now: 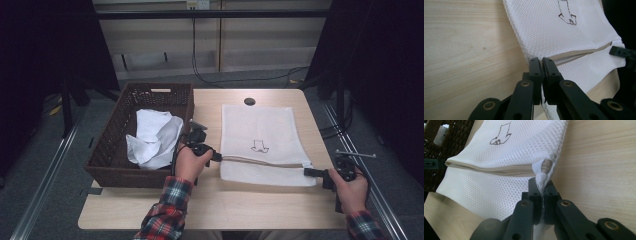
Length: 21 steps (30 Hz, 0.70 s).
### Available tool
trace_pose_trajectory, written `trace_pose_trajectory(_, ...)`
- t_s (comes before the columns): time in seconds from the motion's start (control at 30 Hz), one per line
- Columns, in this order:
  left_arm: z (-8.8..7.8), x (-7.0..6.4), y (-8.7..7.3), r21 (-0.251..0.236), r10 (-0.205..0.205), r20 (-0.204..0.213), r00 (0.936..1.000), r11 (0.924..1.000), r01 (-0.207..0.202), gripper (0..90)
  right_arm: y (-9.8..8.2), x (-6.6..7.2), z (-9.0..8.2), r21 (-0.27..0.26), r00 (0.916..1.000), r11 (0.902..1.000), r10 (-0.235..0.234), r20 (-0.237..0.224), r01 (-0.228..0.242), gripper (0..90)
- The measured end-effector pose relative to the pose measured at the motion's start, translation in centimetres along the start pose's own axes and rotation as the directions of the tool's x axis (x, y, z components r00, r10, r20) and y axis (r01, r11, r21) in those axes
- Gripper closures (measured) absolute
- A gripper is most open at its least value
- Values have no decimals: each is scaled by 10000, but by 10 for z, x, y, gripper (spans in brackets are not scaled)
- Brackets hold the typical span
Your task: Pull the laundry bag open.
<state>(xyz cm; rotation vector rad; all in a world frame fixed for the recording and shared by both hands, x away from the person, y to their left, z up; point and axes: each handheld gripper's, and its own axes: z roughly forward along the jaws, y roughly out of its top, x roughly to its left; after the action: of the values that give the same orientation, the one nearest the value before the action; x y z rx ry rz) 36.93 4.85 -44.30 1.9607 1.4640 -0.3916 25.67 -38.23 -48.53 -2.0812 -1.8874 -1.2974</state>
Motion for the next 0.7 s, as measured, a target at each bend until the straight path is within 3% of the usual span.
trace_pose_trajectory(0.33, 5, -1, -1, 121, 98, -280, 9996, 9999, -95, 789, -1, 4, 6, 220, 9998, 9996, -187, 47, 186, 875)
trace_pose_trajectory(0.7, 11, -2, -2, 222, 170, -116, 9998, 9996, -167, 744, -2, 6, 8, 252, 9995, 9992, -315, 102, 312, 875)
